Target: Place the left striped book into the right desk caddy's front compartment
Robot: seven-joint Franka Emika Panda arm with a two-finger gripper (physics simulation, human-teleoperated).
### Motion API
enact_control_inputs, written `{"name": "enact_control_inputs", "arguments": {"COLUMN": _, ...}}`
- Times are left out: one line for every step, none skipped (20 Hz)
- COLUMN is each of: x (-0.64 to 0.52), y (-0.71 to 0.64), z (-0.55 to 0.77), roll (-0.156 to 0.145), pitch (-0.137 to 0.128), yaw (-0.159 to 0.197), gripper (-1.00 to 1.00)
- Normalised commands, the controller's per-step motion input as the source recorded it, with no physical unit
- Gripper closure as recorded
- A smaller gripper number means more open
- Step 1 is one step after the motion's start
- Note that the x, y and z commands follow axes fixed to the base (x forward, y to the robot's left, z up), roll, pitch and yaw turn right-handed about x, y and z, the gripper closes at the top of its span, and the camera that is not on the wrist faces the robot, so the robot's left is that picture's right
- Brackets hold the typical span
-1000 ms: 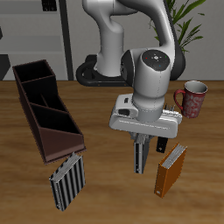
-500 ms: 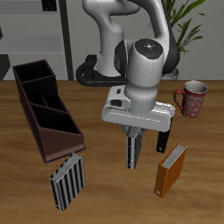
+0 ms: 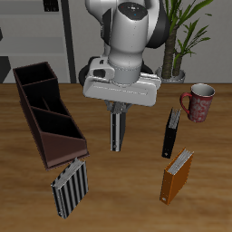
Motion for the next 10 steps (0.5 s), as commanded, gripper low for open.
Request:
{"name": "enact_control_inputs", "arguments": {"x": -0.64, "y": -0.46, "z": 0.65, "roll": -0.018, "pitch": -0.104, "yaw": 0.165, "gripper": 1.0}}
{"name": "enact_control_inputs", "arguments": {"x": -0.65, "y": -0.35, "z": 0.57, "roll": 0.025, "pitch": -0.076, "yaw": 0.227, "gripper": 1.0}}
{"name": "enact_control_inputs", "arguments": {"x": -0.68, "y": -0.45, "z": 0.57, "roll": 0.005, "pitch": -0.028, "yaw": 0.047, "gripper": 1.0}}
{"name": "enact_control_inputs", "arguments": {"x": -0.71, "y": -0.31, "z": 0.55, "roll": 0.031, "pitch": -0.062, "yaw": 0.16, "gripper": 1.0}}
{"name": "enact_control_inputs", "arguments": {"x": -0.71, "y": -0.37, "z": 0.54, "roll": 0.018, "pitch": -0.048, "yaw": 0.153, "gripper": 1.0}}
{"name": "enact_control_inputs", "arguments": {"x": -0.68, "y": -0.35, "z": 0.54, "roll": 0.021, "pitch": -0.072, "yaw": 0.12, "gripper": 1.0}}
{"name": "enact_control_inputs", "arguments": {"x": -0.63, "y": -0.38, "z": 0.49, "roll": 0.008, "pitch": -0.053, "yaw": 0.133, "gripper": 1.0}}
{"name": "enact_control_inputs", "arguments": {"x": -0.63, "y": -0.39, "z": 0.39, "roll": 0.023, "pitch": 0.011, "yaw": 0.077, "gripper": 1.0}}
{"name": "enact_control_inputs", "arguments": {"x": -0.55, "y": -0.41, "z": 0.38, "roll": -0.011, "pitch": -0.114, "yaw": 0.149, "gripper": 1.0}}
{"name": "enact_control_inputs", "arguments": {"x": -0.38, "y": -0.64, "z": 0.31, "roll": -0.045, "pitch": -0.033, "yaw": 0.121, "gripper": 1.0}}
